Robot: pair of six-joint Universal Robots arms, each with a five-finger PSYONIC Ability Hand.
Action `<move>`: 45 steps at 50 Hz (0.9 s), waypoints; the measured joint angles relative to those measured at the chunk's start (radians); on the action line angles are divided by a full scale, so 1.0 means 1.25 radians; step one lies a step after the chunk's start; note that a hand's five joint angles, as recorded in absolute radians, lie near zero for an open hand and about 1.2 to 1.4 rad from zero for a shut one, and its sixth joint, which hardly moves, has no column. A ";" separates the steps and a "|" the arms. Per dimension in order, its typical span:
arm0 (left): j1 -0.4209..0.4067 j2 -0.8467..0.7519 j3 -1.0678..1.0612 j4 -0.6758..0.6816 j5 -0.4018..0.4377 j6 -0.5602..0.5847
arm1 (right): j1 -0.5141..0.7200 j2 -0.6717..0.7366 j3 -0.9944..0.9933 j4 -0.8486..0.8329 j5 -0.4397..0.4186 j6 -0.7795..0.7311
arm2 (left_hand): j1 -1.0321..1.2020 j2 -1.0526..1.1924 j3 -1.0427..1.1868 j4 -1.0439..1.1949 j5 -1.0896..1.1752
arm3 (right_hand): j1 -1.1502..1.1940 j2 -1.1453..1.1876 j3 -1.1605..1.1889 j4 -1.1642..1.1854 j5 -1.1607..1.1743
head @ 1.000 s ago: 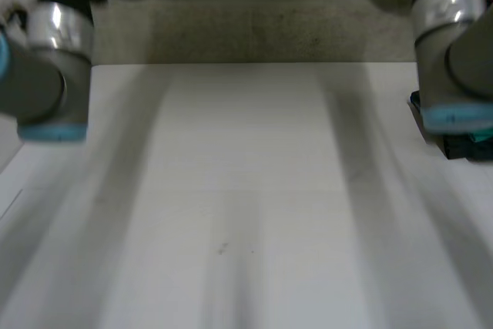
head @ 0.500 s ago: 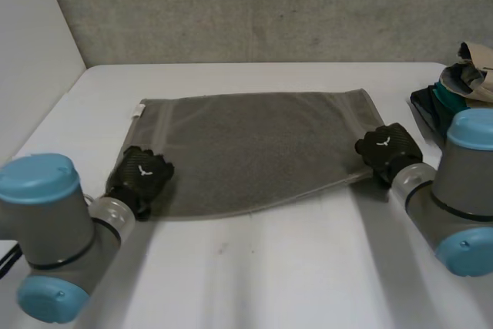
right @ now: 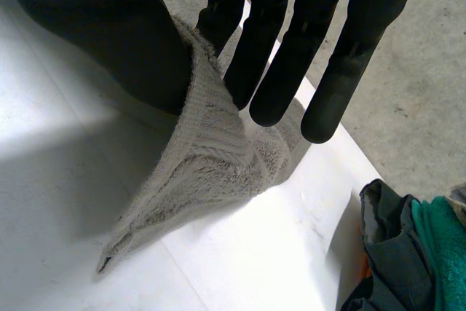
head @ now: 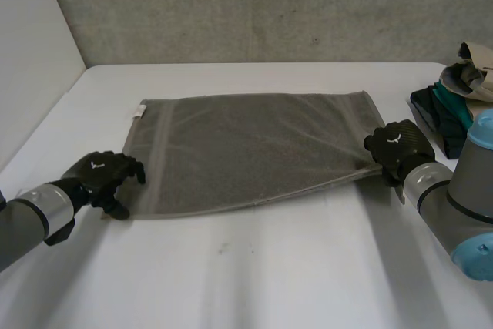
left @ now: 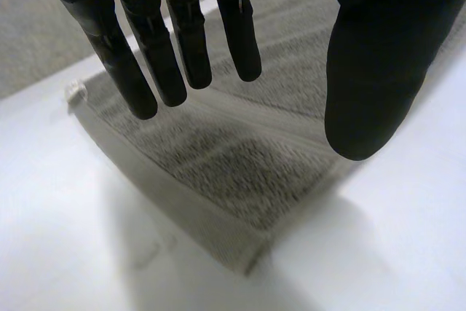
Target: Fold the laundry.
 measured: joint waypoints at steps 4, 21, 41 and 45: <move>0.001 -0.018 0.000 -0.004 -0.002 0.019 | 0.000 0.000 0.002 0.000 0.000 0.000 | -0.005 -0.003 -0.003 -0.005 -0.006 | 0.000 0.000 0.000 0.000 0.000; -0.016 -0.084 -0.002 0.050 -0.011 0.090 | 0.003 0.001 0.012 -0.008 -0.002 0.000 | -0.115 -0.110 -0.110 -0.122 -0.123 | 0.000 0.000 0.000 0.000 0.000; -0.019 -0.149 0.070 0.122 -0.049 0.099 | 0.000 0.001 0.020 -0.011 -0.002 0.000 | -0.058 -0.059 -0.057 -0.054 -0.120 | 0.000 0.000 0.000 0.000 0.000; -0.026 -0.160 0.102 0.125 -0.060 0.107 | 0.000 0.001 0.020 -0.011 -0.002 0.000 | -0.024 -0.026 -0.023 -0.021 -0.085 | 0.000 0.000 0.000 0.000 0.000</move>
